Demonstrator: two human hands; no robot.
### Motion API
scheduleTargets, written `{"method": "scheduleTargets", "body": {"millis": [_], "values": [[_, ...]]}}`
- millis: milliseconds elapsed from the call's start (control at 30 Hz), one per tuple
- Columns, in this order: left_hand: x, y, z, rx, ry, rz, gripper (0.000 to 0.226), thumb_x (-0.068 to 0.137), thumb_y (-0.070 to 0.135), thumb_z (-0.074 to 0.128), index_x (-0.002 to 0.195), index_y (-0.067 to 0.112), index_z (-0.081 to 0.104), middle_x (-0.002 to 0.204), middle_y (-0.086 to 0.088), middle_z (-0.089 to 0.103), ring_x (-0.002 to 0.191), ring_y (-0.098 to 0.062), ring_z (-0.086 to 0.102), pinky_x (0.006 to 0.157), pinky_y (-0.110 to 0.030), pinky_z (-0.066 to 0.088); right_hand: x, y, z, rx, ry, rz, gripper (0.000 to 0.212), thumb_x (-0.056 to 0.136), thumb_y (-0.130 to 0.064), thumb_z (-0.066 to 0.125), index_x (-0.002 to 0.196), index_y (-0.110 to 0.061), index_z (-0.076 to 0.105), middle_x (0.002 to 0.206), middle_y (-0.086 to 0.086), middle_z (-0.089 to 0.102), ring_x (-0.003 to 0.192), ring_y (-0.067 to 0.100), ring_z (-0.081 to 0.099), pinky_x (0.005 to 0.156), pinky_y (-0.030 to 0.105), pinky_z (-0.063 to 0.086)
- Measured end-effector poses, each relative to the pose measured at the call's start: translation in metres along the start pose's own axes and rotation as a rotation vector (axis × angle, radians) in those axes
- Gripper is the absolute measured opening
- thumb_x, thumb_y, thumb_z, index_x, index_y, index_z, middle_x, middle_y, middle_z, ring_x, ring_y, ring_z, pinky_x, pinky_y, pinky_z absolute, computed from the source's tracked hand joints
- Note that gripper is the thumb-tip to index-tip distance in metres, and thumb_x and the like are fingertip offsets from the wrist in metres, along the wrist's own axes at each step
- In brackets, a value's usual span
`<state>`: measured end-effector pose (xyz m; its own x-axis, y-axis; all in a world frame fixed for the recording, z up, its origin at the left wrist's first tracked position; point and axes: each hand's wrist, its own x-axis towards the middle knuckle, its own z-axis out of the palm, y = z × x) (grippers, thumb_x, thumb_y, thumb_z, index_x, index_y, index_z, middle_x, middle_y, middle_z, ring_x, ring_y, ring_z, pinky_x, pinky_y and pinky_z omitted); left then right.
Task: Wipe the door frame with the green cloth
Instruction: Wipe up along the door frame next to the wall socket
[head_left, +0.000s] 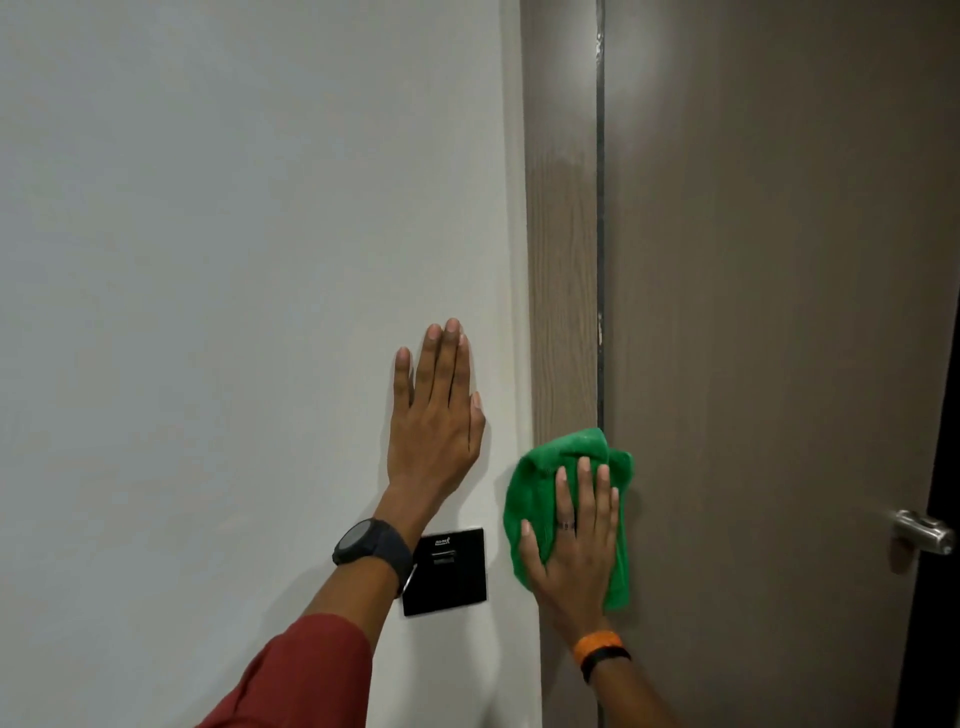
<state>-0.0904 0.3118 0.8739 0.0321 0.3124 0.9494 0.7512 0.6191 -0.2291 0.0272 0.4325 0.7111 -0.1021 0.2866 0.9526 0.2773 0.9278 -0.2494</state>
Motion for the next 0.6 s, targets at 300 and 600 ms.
{"method": "scheduleTargets", "body": {"millis": [300,600], "values": [[0.002,0.002,-0.005,-0.026,0.000,-0.008,0.068,0.106,0.024,0.033,0.165,-0.001,0.012,0.175,-0.017,0.010,0.162,-0.032,0.008,0.133,-0.050,0.003,0.250,-0.062,-0.038,0.013,0.179,-0.097,0.073,0.100,-0.044,0.050,0.163,-0.011,0.028,0.172,0.016,0.024,0.161,0.037,0.016,0.131,0.059,0.019],[0.003,0.004,-0.007,-0.019,-0.019,-0.012,0.066,0.106,0.023,0.033,0.164,-0.002,0.015,0.174,-0.019,0.011,0.162,-0.033,0.009,0.133,-0.049,0.004,0.233,-0.059,-0.039,0.002,0.154,-0.085,0.073,0.103,-0.044,0.051,0.163,-0.013,0.026,0.173,0.014,0.021,0.162,0.034,0.012,0.132,0.055,0.016]]}}
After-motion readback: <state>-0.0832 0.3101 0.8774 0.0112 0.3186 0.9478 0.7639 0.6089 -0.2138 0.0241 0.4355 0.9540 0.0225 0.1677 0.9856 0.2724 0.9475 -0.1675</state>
